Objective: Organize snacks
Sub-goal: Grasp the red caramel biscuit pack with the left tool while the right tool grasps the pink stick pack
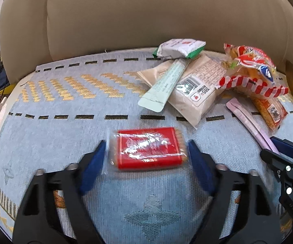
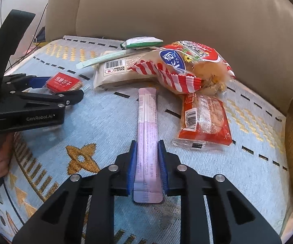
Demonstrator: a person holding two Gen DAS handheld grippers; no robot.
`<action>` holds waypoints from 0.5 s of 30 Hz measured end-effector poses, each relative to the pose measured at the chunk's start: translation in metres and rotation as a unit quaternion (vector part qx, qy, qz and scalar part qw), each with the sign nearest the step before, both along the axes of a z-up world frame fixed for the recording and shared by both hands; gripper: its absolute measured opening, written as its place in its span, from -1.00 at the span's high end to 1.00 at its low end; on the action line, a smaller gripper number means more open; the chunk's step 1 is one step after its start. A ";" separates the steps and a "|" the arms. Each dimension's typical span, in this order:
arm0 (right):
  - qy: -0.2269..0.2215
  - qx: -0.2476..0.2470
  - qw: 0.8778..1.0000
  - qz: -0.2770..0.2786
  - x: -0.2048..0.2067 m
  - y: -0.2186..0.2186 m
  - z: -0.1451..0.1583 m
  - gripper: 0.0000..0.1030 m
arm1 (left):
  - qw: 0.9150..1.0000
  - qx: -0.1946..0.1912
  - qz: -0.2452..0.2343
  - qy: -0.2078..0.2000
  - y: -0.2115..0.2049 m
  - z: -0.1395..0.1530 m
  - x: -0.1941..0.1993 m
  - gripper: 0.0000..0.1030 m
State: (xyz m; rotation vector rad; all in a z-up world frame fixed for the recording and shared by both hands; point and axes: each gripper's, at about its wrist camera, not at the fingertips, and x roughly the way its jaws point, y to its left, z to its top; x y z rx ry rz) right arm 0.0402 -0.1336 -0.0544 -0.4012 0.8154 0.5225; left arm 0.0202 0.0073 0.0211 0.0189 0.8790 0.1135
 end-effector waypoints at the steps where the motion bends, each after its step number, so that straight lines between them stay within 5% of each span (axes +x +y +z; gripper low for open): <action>1: 0.000 -0.001 1.000 0.000 0.001 0.001 0.000 0.61 | 1.000 0.000 0.000 -0.001 0.002 0.000 -0.001 -0.42; 15: 0.014 0.007 1.000 -0.002 -0.009 -0.015 0.005 0.61 | 1.000 0.000 0.002 -0.001 0.002 0.001 -0.001 -0.38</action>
